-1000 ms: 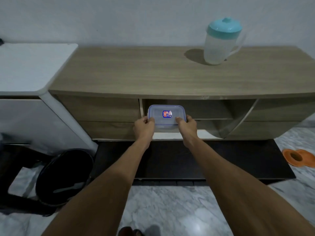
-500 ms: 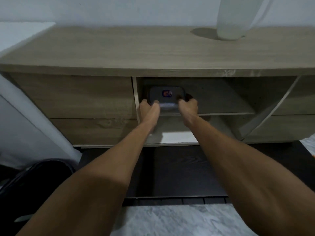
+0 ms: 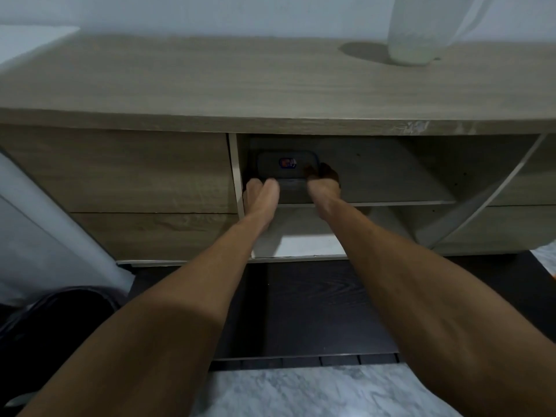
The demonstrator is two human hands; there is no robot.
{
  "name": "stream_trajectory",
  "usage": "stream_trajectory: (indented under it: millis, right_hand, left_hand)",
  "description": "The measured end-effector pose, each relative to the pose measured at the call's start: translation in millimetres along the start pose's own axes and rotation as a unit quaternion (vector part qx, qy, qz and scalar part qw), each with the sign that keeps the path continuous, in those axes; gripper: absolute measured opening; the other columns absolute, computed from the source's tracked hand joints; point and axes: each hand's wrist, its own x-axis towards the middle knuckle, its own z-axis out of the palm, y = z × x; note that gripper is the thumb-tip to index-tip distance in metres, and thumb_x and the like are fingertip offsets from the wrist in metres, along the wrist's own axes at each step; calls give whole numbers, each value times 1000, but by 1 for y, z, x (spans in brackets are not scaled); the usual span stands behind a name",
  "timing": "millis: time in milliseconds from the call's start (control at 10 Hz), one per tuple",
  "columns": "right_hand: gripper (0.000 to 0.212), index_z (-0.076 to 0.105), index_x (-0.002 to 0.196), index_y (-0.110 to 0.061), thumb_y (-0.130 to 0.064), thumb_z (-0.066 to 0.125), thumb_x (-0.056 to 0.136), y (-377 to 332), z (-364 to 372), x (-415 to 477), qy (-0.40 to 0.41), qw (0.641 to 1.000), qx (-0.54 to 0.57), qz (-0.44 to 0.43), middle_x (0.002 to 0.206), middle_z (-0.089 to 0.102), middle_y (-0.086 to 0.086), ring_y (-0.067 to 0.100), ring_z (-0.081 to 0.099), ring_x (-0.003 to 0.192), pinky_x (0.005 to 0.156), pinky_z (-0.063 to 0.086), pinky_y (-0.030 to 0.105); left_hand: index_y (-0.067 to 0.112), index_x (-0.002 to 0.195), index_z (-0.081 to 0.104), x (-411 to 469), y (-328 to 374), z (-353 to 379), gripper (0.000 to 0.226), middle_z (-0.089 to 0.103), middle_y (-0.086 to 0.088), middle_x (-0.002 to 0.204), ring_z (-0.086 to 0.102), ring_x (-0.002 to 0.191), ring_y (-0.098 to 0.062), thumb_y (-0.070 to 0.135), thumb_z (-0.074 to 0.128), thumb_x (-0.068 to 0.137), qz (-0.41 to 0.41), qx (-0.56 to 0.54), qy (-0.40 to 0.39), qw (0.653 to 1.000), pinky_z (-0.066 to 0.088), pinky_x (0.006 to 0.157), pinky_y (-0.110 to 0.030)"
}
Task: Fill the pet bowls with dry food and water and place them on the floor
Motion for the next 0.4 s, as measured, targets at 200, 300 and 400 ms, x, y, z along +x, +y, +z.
stream_trajectory:
  millis: [200, 300, 400]
  right_hand:
    - [61, 28, 154, -13, -21, 53, 99, -17, -23, -31, -10, 999, 2, 51, 155, 37, 10, 29, 35, 143, 116, 27, 30]
    - [63, 34, 150, -6, -35, 54, 98, -20, -51, -78, -6, 998, 4, 61, 153, 41, 11, 28, 39, 141, 115, 31, 35]
    - [50, 50, 140, -11, -34, 59, 96, -31, -91, -143, -15, 995, 30, 96, 139, 54, 1, 22, 49, 132, 109, 40, 35]
  left_hand:
    - [7, 150, 27, -34, 26, -24, 60, 39, -11, 151, 41, 134, -27, 26, 49, 98, -55, 31, -44, 997, 34, 102, -32]
    - [9, 136, 50, -70, 36, -50, 38, 58, -1, 120, 52, 122, -23, 16, 49, 98, -54, -18, -41, 998, 43, 90, -27]
    - [21, 89, 69, -125, 3, -100, 19, 67, -1, 95, 61, 106, -27, 9, 54, 95, -125, 14, -35, 991, 48, 81, -31]
